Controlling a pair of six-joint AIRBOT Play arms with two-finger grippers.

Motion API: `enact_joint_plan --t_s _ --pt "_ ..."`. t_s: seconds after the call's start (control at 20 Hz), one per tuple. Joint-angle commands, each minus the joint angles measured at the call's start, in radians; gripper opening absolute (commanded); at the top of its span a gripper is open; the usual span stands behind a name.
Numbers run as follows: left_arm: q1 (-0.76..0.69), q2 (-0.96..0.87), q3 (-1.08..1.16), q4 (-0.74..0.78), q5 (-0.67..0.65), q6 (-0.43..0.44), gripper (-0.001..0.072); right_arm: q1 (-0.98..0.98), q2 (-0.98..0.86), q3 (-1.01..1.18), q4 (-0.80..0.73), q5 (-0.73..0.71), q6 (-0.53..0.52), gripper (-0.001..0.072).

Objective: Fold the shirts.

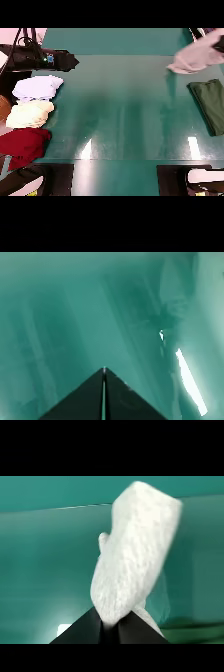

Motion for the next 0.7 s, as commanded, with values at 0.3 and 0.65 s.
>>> enact_joint_plan --t_s 0.3,0.65 --pt "-0.019 0.000 0.000 0.001 0.025 -0.025 0.0021 -0.300 -0.040 0.014 0.148 0.146 0.001 0.0014" --pt "-0.019 0.000 0.000 0.004 0.022 -0.024 0.0021 -0.301 0.065 0.014 0.171 0.114 -0.003 0.0014"
